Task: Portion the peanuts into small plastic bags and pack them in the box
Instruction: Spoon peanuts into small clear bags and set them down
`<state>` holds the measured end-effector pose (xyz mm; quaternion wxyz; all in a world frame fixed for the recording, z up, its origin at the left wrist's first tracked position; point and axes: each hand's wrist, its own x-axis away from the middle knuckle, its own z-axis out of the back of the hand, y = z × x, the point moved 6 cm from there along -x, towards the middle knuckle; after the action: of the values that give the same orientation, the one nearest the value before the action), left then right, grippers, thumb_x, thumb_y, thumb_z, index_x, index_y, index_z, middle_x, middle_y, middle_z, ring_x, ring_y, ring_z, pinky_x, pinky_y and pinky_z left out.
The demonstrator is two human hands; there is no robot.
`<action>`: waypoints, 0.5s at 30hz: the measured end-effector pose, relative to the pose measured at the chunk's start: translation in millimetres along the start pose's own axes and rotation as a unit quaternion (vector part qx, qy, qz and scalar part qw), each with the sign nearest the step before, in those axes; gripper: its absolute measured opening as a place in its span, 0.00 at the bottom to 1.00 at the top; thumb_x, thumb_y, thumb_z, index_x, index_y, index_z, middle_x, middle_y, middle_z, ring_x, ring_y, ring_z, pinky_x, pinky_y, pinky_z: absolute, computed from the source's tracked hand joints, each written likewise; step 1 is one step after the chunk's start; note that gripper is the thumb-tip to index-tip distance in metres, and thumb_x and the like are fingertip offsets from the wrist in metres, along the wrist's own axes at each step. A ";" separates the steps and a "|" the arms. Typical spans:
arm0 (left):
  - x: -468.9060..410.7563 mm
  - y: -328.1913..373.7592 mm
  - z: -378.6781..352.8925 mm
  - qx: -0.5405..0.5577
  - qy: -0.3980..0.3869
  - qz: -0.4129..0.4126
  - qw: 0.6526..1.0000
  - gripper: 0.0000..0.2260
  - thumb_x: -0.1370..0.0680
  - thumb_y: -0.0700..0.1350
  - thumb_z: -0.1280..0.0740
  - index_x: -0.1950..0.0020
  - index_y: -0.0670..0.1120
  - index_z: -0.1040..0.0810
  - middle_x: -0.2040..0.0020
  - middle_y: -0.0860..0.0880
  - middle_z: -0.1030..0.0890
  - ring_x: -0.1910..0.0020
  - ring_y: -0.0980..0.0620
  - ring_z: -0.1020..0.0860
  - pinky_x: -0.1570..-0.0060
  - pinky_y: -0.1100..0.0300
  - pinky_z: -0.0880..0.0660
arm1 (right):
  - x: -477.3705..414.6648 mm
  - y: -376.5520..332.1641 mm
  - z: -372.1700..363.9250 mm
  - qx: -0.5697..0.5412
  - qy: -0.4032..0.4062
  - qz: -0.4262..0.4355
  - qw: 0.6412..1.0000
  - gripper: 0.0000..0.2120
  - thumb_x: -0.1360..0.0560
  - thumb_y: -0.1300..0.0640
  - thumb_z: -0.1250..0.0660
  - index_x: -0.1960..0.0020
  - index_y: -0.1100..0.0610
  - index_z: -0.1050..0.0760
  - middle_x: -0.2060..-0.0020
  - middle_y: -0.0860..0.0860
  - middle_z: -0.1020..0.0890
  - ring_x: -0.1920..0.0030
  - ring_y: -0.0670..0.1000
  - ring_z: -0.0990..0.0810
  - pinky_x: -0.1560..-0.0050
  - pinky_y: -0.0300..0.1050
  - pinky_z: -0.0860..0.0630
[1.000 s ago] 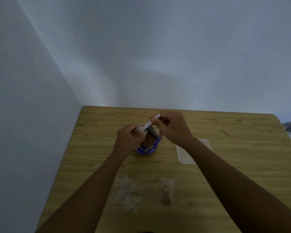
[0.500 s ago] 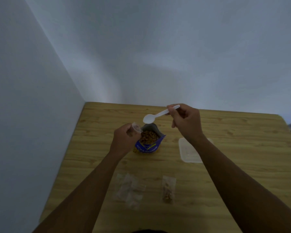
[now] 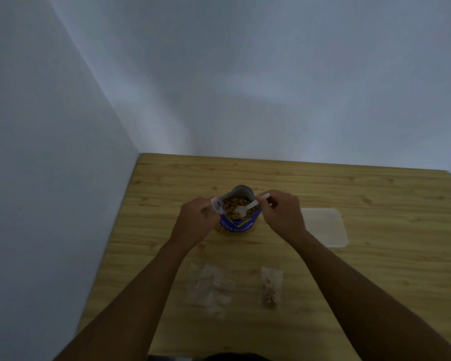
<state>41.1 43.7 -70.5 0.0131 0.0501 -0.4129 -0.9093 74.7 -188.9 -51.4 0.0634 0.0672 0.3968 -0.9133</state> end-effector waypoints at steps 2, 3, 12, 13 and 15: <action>-0.4 -2.8 -0.3 -0.003 -0.001 -0.003 1.000 0.05 0.27 0.42 0.29 0.59 0.40 0.19 0.64 0.46 0.21 0.64 0.48 0.23 0.66 0.52 0.26 | -4.6 -2.1 5.7 0.007 0.002 0.008 1.000 0.06 0.23 0.58 0.30 0.57 0.57 0.15 0.69 0.50 0.17 0.71 0.44 0.24 0.67 0.30 0.32; -0.2 -2.4 -0.3 0.002 -0.003 -0.007 1.000 0.06 0.28 0.42 0.29 0.57 0.39 0.18 0.62 0.45 0.20 0.63 0.48 0.22 0.65 0.51 0.25 | -5.2 -4.2 6.7 0.009 -0.002 0.015 1.000 0.06 0.23 0.58 0.29 0.56 0.57 0.15 0.68 0.49 0.17 0.71 0.43 0.24 0.67 0.29 0.32; -2.6 -8.2 -5.5 0.062 -0.044 0.014 0.997 0.22 0.26 0.42 0.26 0.33 0.42 0.23 0.33 0.50 0.22 0.47 0.72 0.26 0.53 0.79 0.28 | 4.8 3.4 -9.9 -0.064 -0.002 -0.100 0.993 0.09 0.22 0.55 0.30 0.57 0.55 0.14 0.75 0.48 0.18 0.75 0.48 0.20 0.66 0.52 0.19; -1.9 -9.9 -5.9 0.068 -0.050 0.019 0.996 0.22 0.26 0.43 0.26 0.32 0.43 0.23 0.33 0.49 0.23 0.48 0.73 0.26 0.52 0.75 0.25 | 6.1 4.5 -10.0 -0.076 0.000 -0.114 0.991 0.09 0.22 0.55 0.30 0.57 0.55 0.14 0.74 0.48 0.18 0.75 0.46 0.20 0.67 0.51 0.19; -0.8 -9.5 -3.8 0.069 -0.047 0.017 0.996 0.18 0.26 0.45 0.26 0.36 0.45 0.20 0.31 0.48 0.23 0.48 0.69 0.24 0.48 0.62 0.20 | 9.0 4.2 -12.4 -0.089 -0.007 -0.130 0.987 0.10 0.22 0.55 0.30 0.59 0.55 0.14 0.76 0.46 0.19 0.77 0.44 0.21 0.68 0.48 0.19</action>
<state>42.5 47.1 -80.1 0.0062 0.0010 -0.4753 -0.8798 67.5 -183.2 -64.4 -0.0477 0.0023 0.4810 -0.8754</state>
